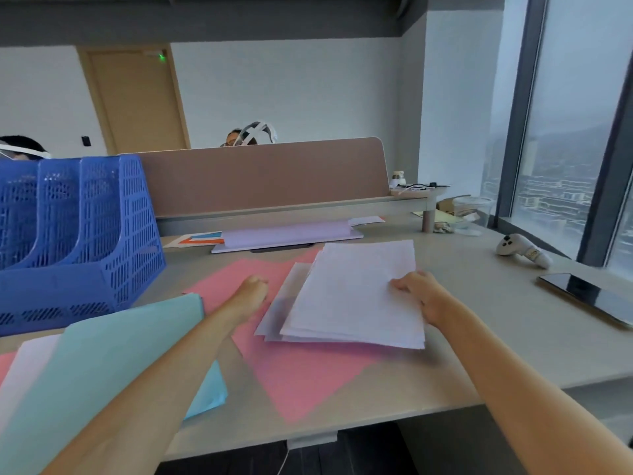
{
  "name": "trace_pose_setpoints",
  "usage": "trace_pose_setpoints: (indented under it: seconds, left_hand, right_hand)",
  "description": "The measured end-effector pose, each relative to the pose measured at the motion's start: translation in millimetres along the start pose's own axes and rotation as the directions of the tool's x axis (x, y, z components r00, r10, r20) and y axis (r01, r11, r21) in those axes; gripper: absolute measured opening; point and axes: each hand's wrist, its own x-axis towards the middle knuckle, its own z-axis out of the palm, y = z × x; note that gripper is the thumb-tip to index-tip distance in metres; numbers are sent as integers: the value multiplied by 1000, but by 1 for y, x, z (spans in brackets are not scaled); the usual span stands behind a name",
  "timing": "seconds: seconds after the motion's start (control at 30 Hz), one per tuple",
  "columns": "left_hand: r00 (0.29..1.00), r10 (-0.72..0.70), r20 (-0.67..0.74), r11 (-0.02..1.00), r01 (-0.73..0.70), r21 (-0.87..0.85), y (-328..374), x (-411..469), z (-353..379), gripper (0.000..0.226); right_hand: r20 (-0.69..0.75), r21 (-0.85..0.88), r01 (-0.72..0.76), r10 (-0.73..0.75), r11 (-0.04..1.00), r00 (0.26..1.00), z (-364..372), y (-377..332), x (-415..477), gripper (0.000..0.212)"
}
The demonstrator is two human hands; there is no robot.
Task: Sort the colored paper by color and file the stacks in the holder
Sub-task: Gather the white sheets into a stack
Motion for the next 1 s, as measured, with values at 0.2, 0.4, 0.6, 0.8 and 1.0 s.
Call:
trace_pose_setpoints:
  seconds: [0.2, 0.4, 0.6, 0.8, 1.0]
  left_hand:
    - [983, 2, 184, 944, -62, 323, 7, 2, 21, 42]
    - [974, 20, 226, 930, -101, 354, 1, 8, 20, 46]
    - [965, 19, 261, 907, -126, 402, -2, 5, 22, 43]
    - [962, 33, 271, 883, -155, 443, -5, 5, 24, 39]
    - [965, 43, 257, 878, -159, 451, -6, 2, 25, 38]
  right_hand:
    - [32, -117, 33, -30, 993, 999, 33, -1, 19, 40]
    - [73, -135, 2, 8, 991, 997, 44, -7, 33, 44]
    - [93, -249, -47, 72, 967, 993, 54, -12, 30, 41]
    - [40, -318, -30, 45, 948, 998, 62, -18, 31, 33]
    - [24, -350, -19, 30, 936, 999, 61, -18, 39, 30]
